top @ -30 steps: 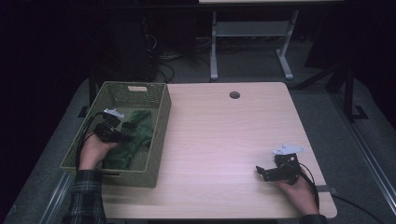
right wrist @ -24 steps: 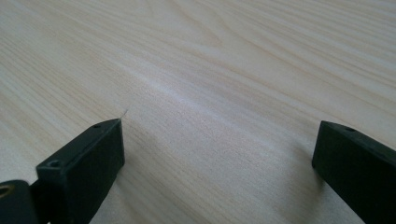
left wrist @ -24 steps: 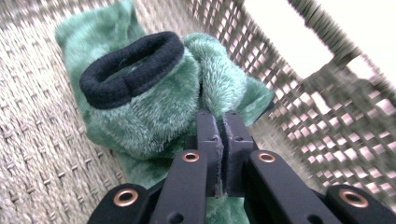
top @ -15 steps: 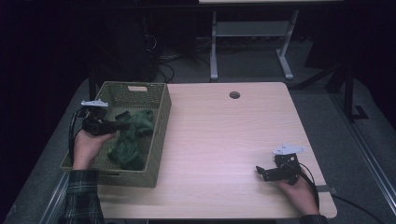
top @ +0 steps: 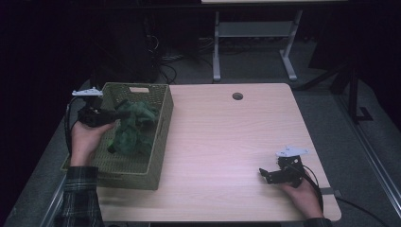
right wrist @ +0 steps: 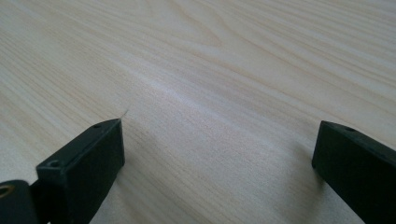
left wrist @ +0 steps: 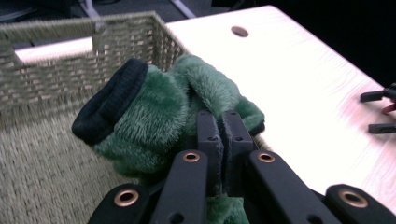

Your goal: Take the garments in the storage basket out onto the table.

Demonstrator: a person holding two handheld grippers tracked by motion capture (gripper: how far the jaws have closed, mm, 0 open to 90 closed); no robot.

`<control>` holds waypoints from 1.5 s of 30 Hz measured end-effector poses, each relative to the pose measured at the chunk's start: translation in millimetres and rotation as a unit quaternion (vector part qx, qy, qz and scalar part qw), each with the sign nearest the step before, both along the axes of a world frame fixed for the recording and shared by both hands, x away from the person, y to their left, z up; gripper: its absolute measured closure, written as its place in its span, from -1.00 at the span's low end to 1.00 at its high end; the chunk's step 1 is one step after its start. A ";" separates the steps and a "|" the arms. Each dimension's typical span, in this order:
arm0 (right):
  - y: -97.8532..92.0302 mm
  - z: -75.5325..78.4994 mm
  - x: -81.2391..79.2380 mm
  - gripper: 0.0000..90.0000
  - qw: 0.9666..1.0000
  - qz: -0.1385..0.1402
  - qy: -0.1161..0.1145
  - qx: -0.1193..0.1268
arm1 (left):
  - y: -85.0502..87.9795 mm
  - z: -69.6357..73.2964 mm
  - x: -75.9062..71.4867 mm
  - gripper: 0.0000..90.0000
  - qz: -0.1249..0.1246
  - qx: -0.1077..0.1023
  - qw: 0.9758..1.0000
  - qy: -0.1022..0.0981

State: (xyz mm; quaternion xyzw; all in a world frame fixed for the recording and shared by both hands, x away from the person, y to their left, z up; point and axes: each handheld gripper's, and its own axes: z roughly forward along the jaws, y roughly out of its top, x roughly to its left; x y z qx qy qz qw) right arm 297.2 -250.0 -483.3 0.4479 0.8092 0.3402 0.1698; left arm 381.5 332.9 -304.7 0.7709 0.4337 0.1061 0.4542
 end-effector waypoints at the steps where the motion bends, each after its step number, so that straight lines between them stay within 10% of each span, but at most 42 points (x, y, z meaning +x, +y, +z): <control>1: 0.0 0.0 0.0 -0.95 1.000 0.000 0.000 0.000 | 0.1 3.3 -0.4 0.95 -0.002 0.000 1.000 -0.002; 25: -0.3 0.0 -0.7 -0.95 1.000 0.000 0.000 -0.001 | -22.7 69.7 -5.5 0.95 -0.041 -0.043 0.996 -0.063; 35: -0.3 0.0 -0.7 -0.95 1.000 0.000 -0.001 -0.001 | -57.7 98.9 -6.2 0.95 -0.084 -0.051 0.991 -0.089; 45: -0.3 0.0 -0.6 -0.95 1.000 0.000 -0.001 -0.001 | -112.6 95.5 0.6 0.95 -0.125 -0.066 0.986 -0.088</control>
